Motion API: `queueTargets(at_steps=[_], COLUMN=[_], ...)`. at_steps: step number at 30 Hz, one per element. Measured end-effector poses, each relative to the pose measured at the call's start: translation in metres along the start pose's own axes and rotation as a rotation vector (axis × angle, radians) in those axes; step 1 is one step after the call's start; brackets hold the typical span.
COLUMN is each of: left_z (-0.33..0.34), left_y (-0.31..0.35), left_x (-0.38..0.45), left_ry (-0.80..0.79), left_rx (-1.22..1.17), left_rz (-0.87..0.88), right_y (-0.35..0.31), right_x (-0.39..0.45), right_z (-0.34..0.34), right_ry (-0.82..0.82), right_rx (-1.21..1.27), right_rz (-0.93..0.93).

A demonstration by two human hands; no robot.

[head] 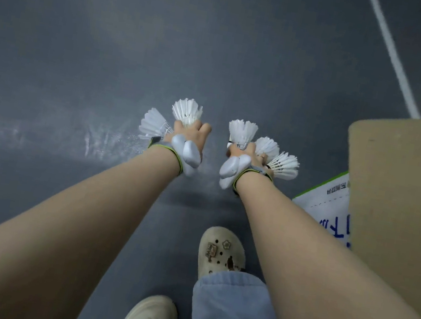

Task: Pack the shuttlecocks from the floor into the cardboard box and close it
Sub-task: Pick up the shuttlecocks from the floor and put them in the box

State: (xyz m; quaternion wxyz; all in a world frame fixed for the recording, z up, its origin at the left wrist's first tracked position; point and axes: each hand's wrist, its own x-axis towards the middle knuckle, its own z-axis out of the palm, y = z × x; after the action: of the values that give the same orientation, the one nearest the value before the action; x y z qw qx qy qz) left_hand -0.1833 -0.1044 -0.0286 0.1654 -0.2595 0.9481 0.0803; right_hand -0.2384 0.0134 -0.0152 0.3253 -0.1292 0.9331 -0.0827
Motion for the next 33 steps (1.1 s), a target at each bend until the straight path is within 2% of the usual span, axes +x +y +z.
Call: queueTargets(at_steps=[3, 5, 8, 11, 14, 18, 21, 26, 29, 31, 33], left_z=[-0.055, -0.075, -0.113, -0.147, -0.167, -0.186, -0.195, -0.198, -0.192, -0.186, -0.179], left_y=[0.014, 0.024, 0.027, 0.033, 0.057, 0.072, 0.093, 0.148, 0.179, 0.196, 0.212], left_x=[-0.049, -0.075, -0.121, -0.160, -0.191, -0.204, -0.219, -0.245, -0.260, -0.267, -0.274], left_ry=[0.100, 0.122, 0.243, 0.442, 0.487, 0.553, 0.607, 0.538, 0.456, 0.412, 0.375], left_rx=[-0.010, -0.171, -0.399, -0.501, -0.530, -0.528, -0.549, -0.451, -0.434, -0.445, -0.457], left_rz=[0.006, -0.001, 0.025, 0.063, 0.147, 0.226, 0.241, 0.469, 0.564, 0.619, 0.679], right_y=[-0.012, -0.019, -0.025, -0.021, -0.007, 0.005, 0.030, 0.080, 0.123, 0.155, 0.190], right_x=[-0.044, -0.061, -0.104, -0.146, -0.187, -0.221, -0.239, -0.254, -0.250, -0.247, -0.245], right_z=[-0.039, -0.058, -0.089, -0.116, -0.140, -0.161, -0.180, -0.212, -0.221, -0.222, -0.222], right_ry=[0.044, 0.046, 0.132, 0.239, 0.285, 0.122, 0.179, 0.394, 0.660, 0.742, 0.765], right_rx=[-0.008, -0.017, 0.038, 0.244, 0.458, 0.907, 1.011, 1.045, 0.755, 0.572, 0.562], right_rz=[-0.101, -0.168, -0.219, -0.311, -0.452, -0.492, -0.512, -0.519, -0.468, -0.344, -0.277])
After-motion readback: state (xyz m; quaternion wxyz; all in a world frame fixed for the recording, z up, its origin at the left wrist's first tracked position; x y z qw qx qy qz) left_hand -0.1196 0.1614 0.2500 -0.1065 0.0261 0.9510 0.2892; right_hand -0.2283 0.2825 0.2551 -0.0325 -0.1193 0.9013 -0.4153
